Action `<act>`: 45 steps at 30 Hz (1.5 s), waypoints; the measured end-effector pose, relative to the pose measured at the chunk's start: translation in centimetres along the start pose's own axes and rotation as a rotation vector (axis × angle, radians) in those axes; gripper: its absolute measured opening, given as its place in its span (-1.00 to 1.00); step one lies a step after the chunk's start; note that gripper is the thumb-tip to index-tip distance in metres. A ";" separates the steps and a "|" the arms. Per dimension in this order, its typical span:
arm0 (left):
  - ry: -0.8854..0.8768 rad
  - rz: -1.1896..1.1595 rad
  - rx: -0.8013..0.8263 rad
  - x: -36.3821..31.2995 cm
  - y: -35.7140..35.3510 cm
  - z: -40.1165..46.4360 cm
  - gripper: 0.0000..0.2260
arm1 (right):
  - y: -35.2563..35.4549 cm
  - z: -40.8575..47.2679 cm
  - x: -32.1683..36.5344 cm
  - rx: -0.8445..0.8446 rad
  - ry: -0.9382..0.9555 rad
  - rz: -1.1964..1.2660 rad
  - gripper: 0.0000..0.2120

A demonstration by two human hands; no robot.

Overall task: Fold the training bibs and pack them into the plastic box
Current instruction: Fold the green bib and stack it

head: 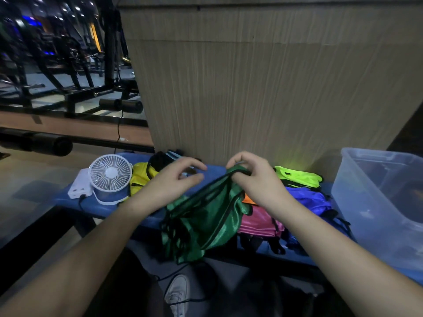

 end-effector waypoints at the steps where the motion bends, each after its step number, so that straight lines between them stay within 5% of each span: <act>1: 0.001 -0.073 0.088 -0.9 -1.3 -0.7 -0.74 | -0.1 0.1 0.1 -0.011 0.002 -0.019 -0.76; 5: 0.016 0.068 0.143 -2.6 -4.8 -2.7 -0.38 | -0.4 0.2 0.7 -0.029 -0.008 -0.114 -0.81; 10: -0.026 0.116 -0.122 -2.7 -5.0 -2.9 -0.68 | -1.7 -0.3 1.5 0.088 -0.048 -0.205 -0.85; 16: -0.024 -0.295 -0.089 -1.4 -2.7 -1.9 -0.80 | -1.9 -1.3 1.4 0.243 0.044 -0.069 -0.61; 20: -0.056 -0.407 -0.043 -2.0 -2.4 -1.4 -0.86 | -1.6 -1.9 -0.2 0.248 0.086 -0.196 -0.51; 25: -0.096 -0.364 0.028 -2.6 -2.9 -1.6 -0.80 | -0.7 -1.7 0.1 0.131 0.123 -0.130 -0.90; 28: -0.093 -0.307 0.052 -2.5 -2.9 -1.5 -0.79 | -0.1 -1.5 0.4 0.082 0.136 -0.129 -0.75; 32: -0.067 -0.361 0.173 -2.4 -3.5 -1.7 -0.71 | 0.4 -1.1 0.0 0.030 0.119 -0.031 -0.91; 45: -0.134 -0.159 -0.128 -4.5 -1.0 -1.9 -0.93 | 0.0 -1.2 1.2 0.138 0.166 -0.066 -0.80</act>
Point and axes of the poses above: each hand's wrist, its own z-axis towards the middle knuckle, its own y-axis out of the back of the hand, x = y × z, the point moved 9 cm from there along z, towards the middle knuckle, and after that the axes turned 6 degrees about y, right-handed, at the moved point
